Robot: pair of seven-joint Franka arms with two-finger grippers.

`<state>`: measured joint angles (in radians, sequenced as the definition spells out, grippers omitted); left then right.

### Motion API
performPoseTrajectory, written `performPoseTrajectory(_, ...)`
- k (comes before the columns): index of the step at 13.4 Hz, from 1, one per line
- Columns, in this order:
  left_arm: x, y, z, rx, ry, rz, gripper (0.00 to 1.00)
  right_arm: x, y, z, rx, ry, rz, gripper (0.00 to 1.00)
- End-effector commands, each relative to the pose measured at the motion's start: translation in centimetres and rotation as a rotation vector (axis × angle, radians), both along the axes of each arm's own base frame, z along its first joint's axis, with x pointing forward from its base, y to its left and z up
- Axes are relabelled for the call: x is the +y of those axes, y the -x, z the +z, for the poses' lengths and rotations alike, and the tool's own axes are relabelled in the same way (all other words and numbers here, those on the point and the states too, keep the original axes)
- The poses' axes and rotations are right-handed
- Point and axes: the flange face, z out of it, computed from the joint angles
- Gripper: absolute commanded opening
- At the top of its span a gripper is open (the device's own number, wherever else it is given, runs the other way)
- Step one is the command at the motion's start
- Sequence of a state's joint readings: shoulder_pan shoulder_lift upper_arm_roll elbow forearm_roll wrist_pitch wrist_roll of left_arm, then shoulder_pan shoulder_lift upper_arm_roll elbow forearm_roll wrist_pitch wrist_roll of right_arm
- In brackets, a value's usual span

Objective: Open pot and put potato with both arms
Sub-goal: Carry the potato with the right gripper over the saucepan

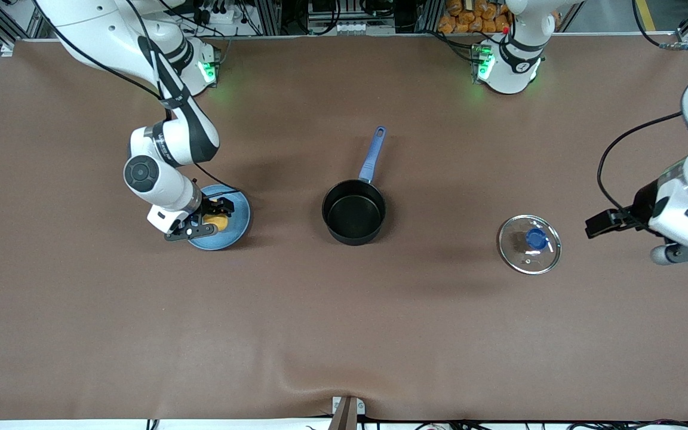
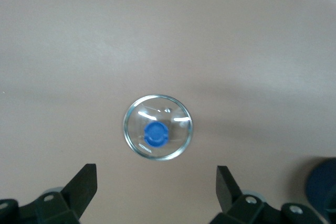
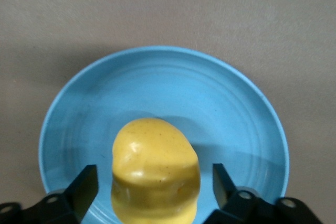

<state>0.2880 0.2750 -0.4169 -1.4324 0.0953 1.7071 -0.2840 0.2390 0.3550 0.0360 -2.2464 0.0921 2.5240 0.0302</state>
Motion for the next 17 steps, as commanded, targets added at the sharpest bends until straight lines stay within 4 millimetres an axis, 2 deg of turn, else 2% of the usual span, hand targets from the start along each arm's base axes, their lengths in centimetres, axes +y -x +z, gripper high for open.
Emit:
performPoseTrajectory(1,-0.3,1.7,4.3,-0.018,0.014,-0.053,1.00,-0.1,0.4,0.0,-0.023,0.000,0.035,0.37)
performPoseTrajectory(2,-0.4,2.1,5.3,-0.030,0.018,-0.064,1.00,0.1,0.3,0.2,-0.021,0.000,0.032,0.11)
performPoseTrajectory(3,-0.5,2.6,5.9,-0.031,0.023,-0.066,1.00,0.1,-0.1,0.9,-0.030,-0.003,0.028,0.00)
performPoseTrajectory(5,-0.7,3.4,6.9,-0.028,0.018,-0.067,1.00,1.5,-1.6,3.8,-0.029,-0.017,0.034,0.00)
performPoseTrajectory(6,-0.9,3.8,7.1,-0.018,0.016,-0.072,1.00,3.5,-2.4,5.8,0.005,-0.024,0.028,0.00)
performPoseTrajectory(7,-1.3,4.1,7.4,-0.016,0.021,-0.082,1.00,5.8,-3.6,8.5,0.020,-0.028,-0.026,0.00)
performPoseTrajectory(8,-2.4,5.5,9.2,-0.042,0.018,-0.122,1.00,9.0,-4.7,11.9,0.021,-0.038,-0.066,0.00)
performPoseTrajectory(9,-2.5,5.8,9.3,-0.032,0.009,-0.121,1.00,11.6,-5.7,14.3,0.028,-0.042,-0.102,0.00)
performPoseTrajectory(11,-1.1,6.1,9.3,-0.009,0.006,-0.106,1.00,17.1,-6.2,16.7,0.003,-0.064,-0.131,0.00)
performPoseTrajectory(13,0.5,6.9,9.8,0.013,0.035,-0.125,1.00,23.6,-5.7,17.6,-0.019,-0.089,-0.207,0.00)
performPoseTrajectory(14,1.4,7.1,9.9,0.013,0.031,-0.111,1.00,26.3,-5.7,17.9,-0.027,-0.099,-0.252,0.00)
performPoseTrajectory(15,2.0,7.1,10.0,0.011,0.027,-0.106,1.00,28.6,-5.1,17.0,-0.021,-0.096,-0.272,0.00)
performPoseTrajectory(17,2.1,7.7,9.8,0.017,0.030,-0.132,1.00,32.4,-3.5,15.4,-0.020,-0.091,-0.251,0.00)
